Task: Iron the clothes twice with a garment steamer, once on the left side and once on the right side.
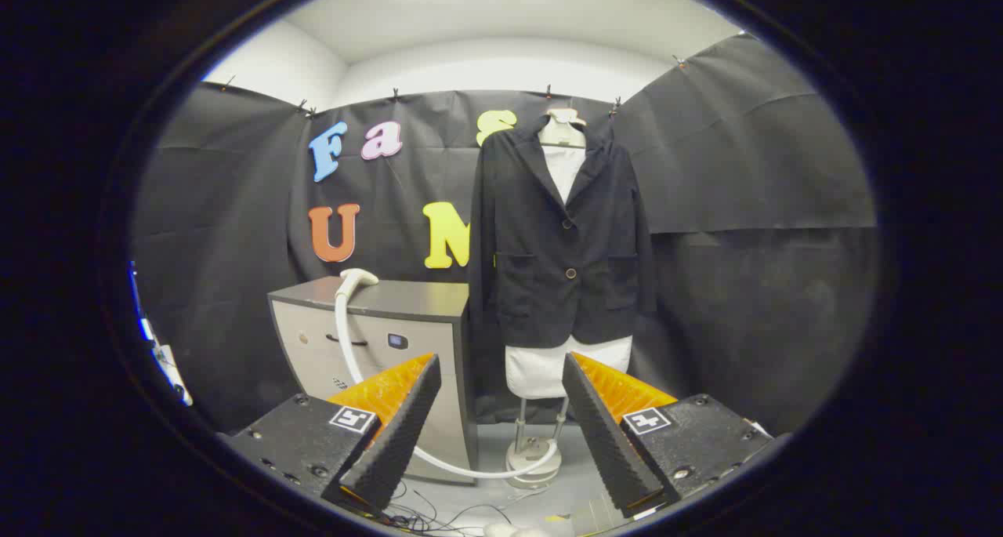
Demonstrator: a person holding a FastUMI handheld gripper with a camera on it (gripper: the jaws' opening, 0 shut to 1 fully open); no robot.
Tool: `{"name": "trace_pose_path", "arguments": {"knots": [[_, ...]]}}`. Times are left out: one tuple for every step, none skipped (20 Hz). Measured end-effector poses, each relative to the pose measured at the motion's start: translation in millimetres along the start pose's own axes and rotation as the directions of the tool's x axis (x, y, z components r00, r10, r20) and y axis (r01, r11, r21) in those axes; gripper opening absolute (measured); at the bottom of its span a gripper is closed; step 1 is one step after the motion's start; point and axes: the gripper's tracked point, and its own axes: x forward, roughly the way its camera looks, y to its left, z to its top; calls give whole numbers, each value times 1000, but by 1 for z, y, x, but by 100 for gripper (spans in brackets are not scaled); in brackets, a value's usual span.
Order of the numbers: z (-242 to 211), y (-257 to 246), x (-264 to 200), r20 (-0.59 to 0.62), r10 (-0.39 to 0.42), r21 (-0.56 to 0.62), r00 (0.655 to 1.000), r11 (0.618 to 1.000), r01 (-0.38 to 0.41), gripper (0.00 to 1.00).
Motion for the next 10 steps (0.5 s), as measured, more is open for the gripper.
{"name": "trace_pose_path", "arguments": {"knots": [[-1,2,0,-3,6,0,1000,1000,-6,100],[-4,5,1,-11,18,-1,1000,1000,-18,100],[-7,7,2,-20,24,3,1000,1000,-24,99],[-8,7,4,-23,26,2,999,1000,-26,100],[-8,6,5,-23,22,-5,999,1000,-22,99],[-9,5,6,-21,20,-10,1000,1000,-20,99],[-9,6,7,-23,19,-10,1000,1000,-19,100],[-11,8,7,-25,23,-9,999,1000,-23,100],[-10,10,7,-26,27,-10,999,1000,-28,99],[-11,10,8,-25,27,-12,999,1000,-28,99]]}}
